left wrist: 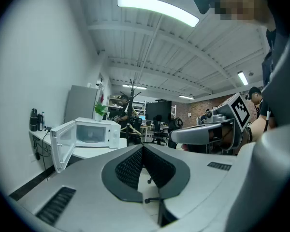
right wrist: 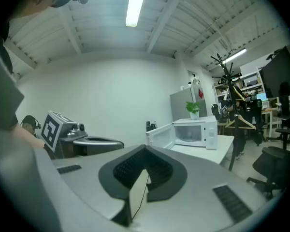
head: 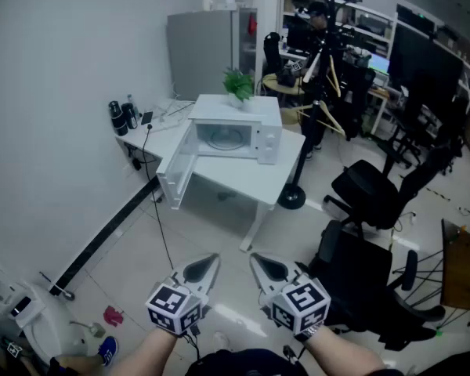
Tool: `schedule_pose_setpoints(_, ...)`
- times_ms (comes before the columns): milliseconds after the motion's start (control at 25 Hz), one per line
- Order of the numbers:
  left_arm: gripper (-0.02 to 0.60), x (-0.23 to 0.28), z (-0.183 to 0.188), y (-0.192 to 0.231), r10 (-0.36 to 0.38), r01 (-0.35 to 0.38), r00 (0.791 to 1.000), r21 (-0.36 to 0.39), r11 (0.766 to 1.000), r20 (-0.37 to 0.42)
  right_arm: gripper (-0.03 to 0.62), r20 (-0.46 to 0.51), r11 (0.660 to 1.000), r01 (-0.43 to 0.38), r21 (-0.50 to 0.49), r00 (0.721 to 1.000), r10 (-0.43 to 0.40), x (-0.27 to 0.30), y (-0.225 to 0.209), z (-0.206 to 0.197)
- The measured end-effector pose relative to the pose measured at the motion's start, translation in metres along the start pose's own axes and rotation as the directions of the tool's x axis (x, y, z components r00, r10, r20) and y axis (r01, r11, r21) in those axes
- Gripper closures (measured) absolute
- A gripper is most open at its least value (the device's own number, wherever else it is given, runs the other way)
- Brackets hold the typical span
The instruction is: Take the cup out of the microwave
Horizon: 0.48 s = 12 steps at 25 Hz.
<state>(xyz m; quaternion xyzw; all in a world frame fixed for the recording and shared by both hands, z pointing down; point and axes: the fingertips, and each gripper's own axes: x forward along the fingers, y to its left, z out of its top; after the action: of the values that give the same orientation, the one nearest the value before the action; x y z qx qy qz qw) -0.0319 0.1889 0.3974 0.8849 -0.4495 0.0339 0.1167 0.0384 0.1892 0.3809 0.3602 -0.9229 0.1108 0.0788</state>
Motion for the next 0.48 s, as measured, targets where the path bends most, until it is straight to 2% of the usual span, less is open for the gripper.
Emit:
schedule_pose_setpoints(200,0.580,0.005,0.012,0.047,-0.015,0.015,1.000,0.008,1.000,0.004,0.591,0.006,1.000,0.016,-0.005,1.000,-0.016,0.052,0.003,0.016)
schedule_pose_setpoints(480,0.580,0.017,0.023,0.089,-0.038,0.038,0.999,0.009,0.999,0.010,0.591,0.015,0.998,0.053,-0.017,0.999,-0.053,0.096,-0.004,0.035)
